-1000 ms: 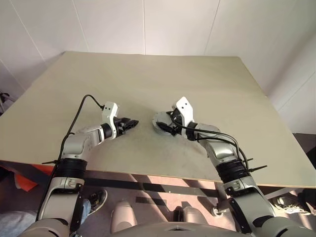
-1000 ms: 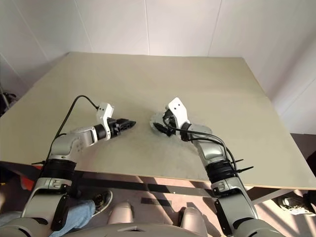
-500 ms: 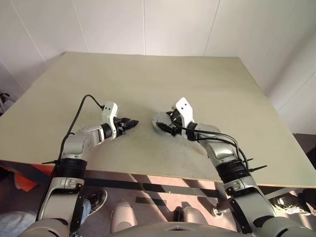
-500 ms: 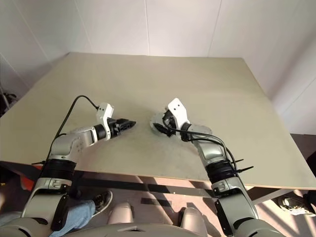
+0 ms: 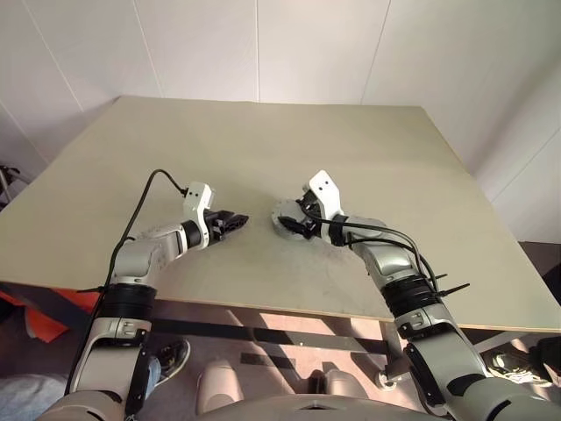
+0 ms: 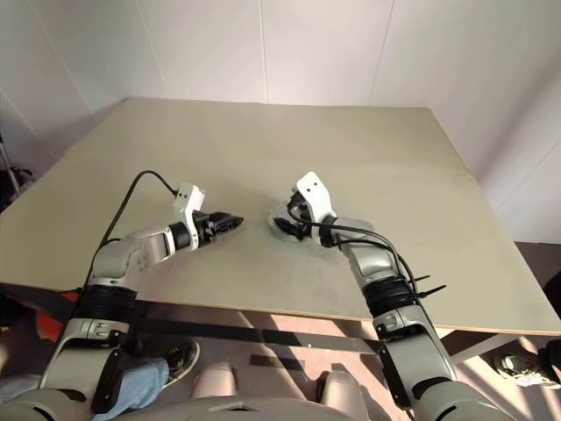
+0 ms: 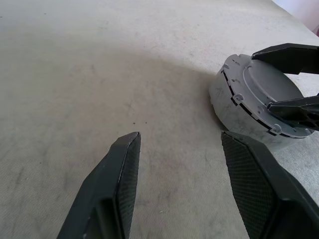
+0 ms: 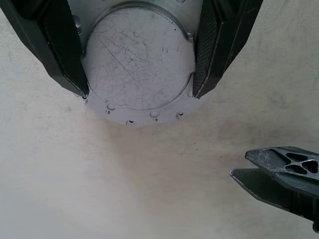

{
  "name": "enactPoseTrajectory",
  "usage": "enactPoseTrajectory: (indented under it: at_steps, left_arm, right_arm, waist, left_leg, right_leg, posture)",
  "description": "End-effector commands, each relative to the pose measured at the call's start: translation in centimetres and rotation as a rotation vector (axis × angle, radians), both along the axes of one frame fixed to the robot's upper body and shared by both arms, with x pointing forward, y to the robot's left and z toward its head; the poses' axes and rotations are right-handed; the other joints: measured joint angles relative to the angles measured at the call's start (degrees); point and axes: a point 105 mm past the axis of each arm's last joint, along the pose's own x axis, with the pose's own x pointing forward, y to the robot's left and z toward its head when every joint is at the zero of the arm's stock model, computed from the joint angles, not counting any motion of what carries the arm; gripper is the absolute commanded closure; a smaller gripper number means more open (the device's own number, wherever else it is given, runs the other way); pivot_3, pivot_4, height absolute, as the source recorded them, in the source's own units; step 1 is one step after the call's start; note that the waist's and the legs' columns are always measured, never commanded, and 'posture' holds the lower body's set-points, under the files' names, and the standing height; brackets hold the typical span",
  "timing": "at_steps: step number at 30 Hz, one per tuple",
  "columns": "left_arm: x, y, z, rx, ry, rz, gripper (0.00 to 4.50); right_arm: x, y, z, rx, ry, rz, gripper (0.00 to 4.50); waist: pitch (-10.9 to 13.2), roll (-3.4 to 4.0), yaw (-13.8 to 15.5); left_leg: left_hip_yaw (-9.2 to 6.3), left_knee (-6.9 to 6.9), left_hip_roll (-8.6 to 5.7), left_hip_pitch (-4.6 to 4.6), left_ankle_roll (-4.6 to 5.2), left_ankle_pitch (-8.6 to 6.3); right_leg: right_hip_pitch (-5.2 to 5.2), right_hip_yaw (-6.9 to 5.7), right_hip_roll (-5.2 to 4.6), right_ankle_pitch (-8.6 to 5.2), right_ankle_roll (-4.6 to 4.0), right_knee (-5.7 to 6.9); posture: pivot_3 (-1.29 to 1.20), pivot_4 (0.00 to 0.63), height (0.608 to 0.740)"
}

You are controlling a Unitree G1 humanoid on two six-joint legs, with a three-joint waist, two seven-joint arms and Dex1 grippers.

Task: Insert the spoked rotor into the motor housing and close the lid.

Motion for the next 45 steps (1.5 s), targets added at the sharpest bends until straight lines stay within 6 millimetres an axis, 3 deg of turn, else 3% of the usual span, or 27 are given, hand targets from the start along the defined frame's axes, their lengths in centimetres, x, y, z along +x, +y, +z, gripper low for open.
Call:
enactPoseTrajectory:
  at_steps: [1,21,32,39,45]
  left_arm:
    - [0.1,-0.3,1.3,-0.008,-0.050,-0.009,1.75]
    - [0.1,-0.5,1.4,-0.010,-0.051,-0.018,1.75]
    - [-0.2,-0.6,1.1,-0.017,-0.042,-0.012,1.75]
    - [-0.5,-0.6,1.0,-0.020,-0.036,-0.008,1.75]
    - [-0.5,-0.6,0.9,-0.022,-0.033,-0.008,1.75]
  right_arm:
    - [-1.0,-1.7,-3.8,-0.090,0.132,-0.037,1.32]
    - [-0.7,-3.0,-4.7,-0.125,0.147,-0.082,1.32]
    - [-0.3,-4.9,-5.4,-0.230,0.176,-0.139,1.32]
    - [0.4,-5.6,-5.3,-0.296,0.126,-0.162,1.32]
    - [0.5,-5.6,-5.2,-0.258,0.152,-0.173,1.32]
  waist:
    - [-0.03,-0.02,-0.03]
    - [-0.04,0.00,-0.04]
    - [-0.04,0.01,-0.03]
    - [-0.03,0.06,-0.10]
    - [0.01,0.09,-0.09]
  left_leg:
    - [0.00,-0.02,0.00,0.03,0.00,0.00]
    - [0.00,-0.09,-0.02,0.05,0.03,-0.02]
    - [-0.02,-0.15,-0.10,0.06,0.05,-0.04]
    - [-0.07,-1.00,-0.36,0.22,0.07,-0.06]
    - [-0.12,-1.13,-0.81,0.22,0.20,-0.14]
  right_leg:
    - [0.00,0.00,0.00,0.00,0.00,0.00]
    - [0.00,-0.01,0.01,-0.02,0.04,-0.12]
    - [0.03,-0.01,-0.04,-0.04,0.06,-0.35]
    - [0.16,-0.18,-0.07,-0.04,0.07,-1.90]
    - [0.16,-0.24,-0.42,-0.06,0.10,-2.06]
  posture:
    - [0.00,0.000,0.740]
    - [0.00,0.000,0.740]
    - [0.00,0.000,0.740]
    - [0.00,0.000,0.740]
    - [0.00,0.000,0.740]
